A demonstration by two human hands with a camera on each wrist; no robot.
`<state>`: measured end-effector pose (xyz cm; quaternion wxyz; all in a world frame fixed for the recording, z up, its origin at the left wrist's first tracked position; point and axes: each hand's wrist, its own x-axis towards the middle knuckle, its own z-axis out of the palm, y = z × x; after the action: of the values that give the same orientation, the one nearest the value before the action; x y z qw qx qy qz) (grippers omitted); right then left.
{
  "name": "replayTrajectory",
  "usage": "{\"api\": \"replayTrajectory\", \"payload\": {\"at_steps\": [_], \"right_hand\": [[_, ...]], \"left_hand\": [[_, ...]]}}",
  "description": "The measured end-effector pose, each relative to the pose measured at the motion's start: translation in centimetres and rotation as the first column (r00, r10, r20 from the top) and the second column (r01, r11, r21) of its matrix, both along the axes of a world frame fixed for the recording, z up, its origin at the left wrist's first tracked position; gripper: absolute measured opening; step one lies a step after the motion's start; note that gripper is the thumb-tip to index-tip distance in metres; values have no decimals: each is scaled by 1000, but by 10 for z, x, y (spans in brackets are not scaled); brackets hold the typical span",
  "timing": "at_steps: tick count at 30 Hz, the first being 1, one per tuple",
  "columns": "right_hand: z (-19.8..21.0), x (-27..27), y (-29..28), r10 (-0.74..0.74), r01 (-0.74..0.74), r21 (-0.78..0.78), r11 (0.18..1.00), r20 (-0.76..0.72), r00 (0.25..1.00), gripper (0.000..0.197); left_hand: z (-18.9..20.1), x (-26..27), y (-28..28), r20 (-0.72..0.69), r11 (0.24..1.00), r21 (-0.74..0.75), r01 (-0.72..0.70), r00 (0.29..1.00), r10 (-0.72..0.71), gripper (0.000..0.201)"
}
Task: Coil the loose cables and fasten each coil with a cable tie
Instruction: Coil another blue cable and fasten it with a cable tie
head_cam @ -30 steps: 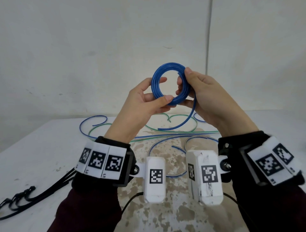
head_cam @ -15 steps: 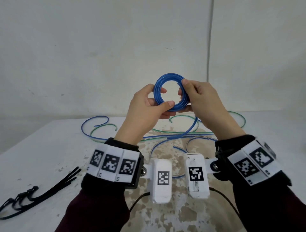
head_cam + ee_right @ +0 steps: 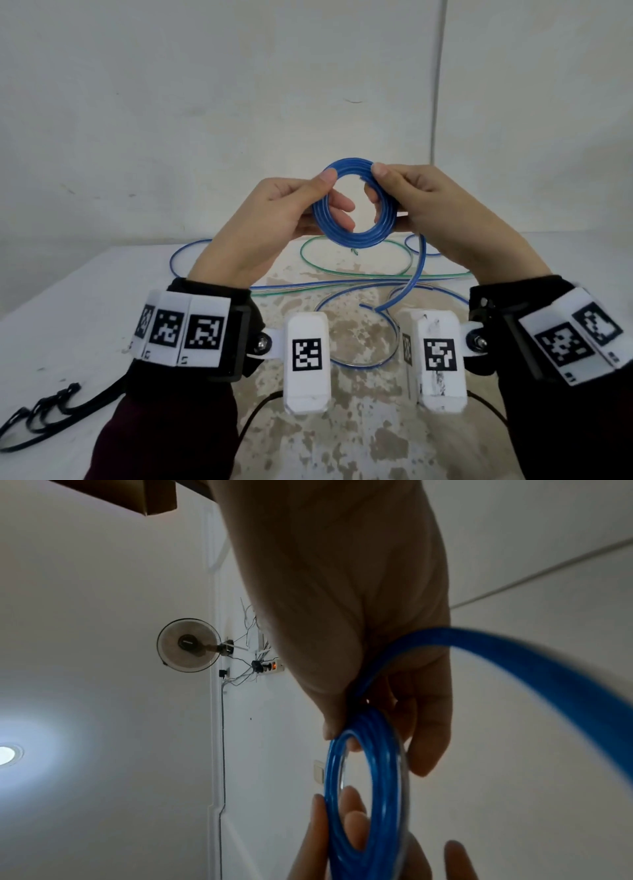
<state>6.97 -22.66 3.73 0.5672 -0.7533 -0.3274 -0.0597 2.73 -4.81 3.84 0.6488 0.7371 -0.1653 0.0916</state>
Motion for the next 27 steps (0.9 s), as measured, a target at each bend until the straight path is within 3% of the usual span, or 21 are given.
{"api": "replayTrajectory", "payload": {"at_steps": [3,7,16,23,27], "right_hand": [[-1,1,-1,-10,11,-52,999,28,1000,37],[-3,2,1,-6,19,-191,981,68,998,38],[-5,3,5,5,1,-189,982,29,1000,39],[-6,-3,11,52,-28,-280,959,79,996,46],[-6,-6,15,76,-66,-235,970,36,996,46]], "left_hand": [[1,0,0,-43,1000,26,15,999,-14,33],[-3,3,1,36,991,133,-22,999,17,27],[-3,4,-5,124,981,110,-158,982,144,30],[-4,4,1,-120,973,231,31,993,-3,39],[-6,4,5,-65,953,290,89,995,-73,44]]}}
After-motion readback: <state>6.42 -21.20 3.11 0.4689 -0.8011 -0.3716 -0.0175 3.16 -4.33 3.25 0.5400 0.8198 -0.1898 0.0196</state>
